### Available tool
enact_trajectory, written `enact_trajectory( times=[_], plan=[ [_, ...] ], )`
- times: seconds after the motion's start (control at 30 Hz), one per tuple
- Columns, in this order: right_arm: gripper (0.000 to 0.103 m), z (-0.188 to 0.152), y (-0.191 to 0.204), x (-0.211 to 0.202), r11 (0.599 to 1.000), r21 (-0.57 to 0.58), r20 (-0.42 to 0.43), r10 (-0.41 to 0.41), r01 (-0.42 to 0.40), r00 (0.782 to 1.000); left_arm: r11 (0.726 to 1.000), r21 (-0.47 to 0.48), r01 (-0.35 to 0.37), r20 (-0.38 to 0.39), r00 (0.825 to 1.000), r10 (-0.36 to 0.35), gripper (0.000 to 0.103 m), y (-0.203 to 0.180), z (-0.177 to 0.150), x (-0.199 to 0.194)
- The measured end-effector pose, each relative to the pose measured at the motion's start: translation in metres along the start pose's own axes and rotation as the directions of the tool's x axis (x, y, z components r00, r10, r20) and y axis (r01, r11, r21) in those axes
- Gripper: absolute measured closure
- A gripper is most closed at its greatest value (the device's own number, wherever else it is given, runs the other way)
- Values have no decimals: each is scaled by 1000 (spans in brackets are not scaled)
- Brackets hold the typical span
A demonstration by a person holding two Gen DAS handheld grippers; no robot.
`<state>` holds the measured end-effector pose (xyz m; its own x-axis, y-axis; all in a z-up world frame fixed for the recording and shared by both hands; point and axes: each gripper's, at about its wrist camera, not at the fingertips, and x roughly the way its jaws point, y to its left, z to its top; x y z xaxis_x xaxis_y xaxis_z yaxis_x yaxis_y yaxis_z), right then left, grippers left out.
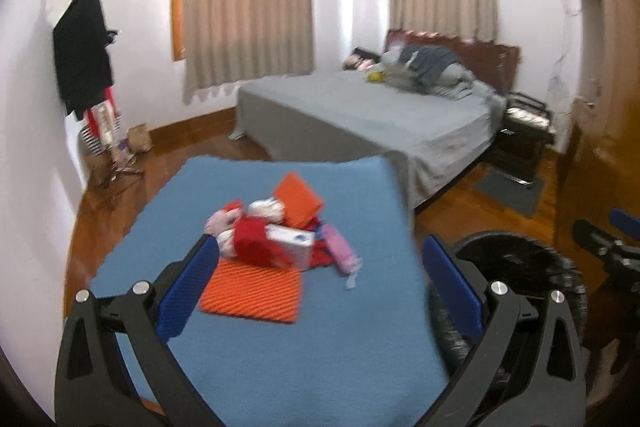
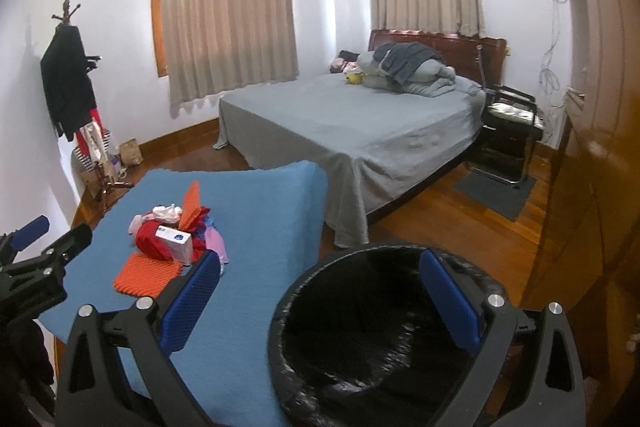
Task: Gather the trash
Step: 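Move both tools from the black trash bin toward the pile on the blue mat, then grasp the pink face mask with the right gripper while the left gripper grasps the red cloth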
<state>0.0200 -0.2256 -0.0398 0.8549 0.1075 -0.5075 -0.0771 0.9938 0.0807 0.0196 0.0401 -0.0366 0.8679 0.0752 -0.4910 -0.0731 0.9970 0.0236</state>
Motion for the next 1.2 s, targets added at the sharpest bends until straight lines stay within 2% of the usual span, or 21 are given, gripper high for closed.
enact_trajectory(
  times=[0.17, 0.33, 0.57, 0.77, 0.93, 1.0, 1.03, 1.07, 1.2],
  plan=[
    [10, -2, 28, 43, 998, -17, -20, 52, -52, 998, 994, -30, -100, -30, 995, 99, 5, 42, -18, 38],
    [21, -5, 60, 99, 995, -39, -58, 93, -95, 994, 986, -81, -143, -66, 988, 138, 5, 74, -31, 72],
    [42, -21, 103, 179, 986, -55, -147, 146, -156, 978, 982, -80, -172, -81, 983, 165, 12, 99, -33, 120],
    [45, -37, 130, 231, 980, -70, -218, 170, -189, 961, 980, -90, -180, -96, 981, 171, 14, 117, -41, 152],
    [54, -45, 141, 260, 976, -95, -285, 163, -197, 945, 978, -90, -190, -117, 977, 179, 19, 124, -44, 168],
    [68, -49, 142, 270, 974, -102, -320, 162, -204, 934, 978, -95, -186, -118, 977, 175, 20, 127, -44, 172],
    [73, -51, 141, 275, 969, -85, -342, 190, -231, 920, 978, -98, -184, -120, 978, 172, 21, 128, -45, 175],
    [86, -52, 139, 276, 965, -73, -353, 210, -250, 912, 979, -98, -181, -122, 978, 169, 22, 128, -45, 177],
    [92, -44, 130, 270, 962, -38, -335, 244, -271, 910, 982, -97, -159, -122, 982, 147, 28, 123, -45, 182]
  ],
)
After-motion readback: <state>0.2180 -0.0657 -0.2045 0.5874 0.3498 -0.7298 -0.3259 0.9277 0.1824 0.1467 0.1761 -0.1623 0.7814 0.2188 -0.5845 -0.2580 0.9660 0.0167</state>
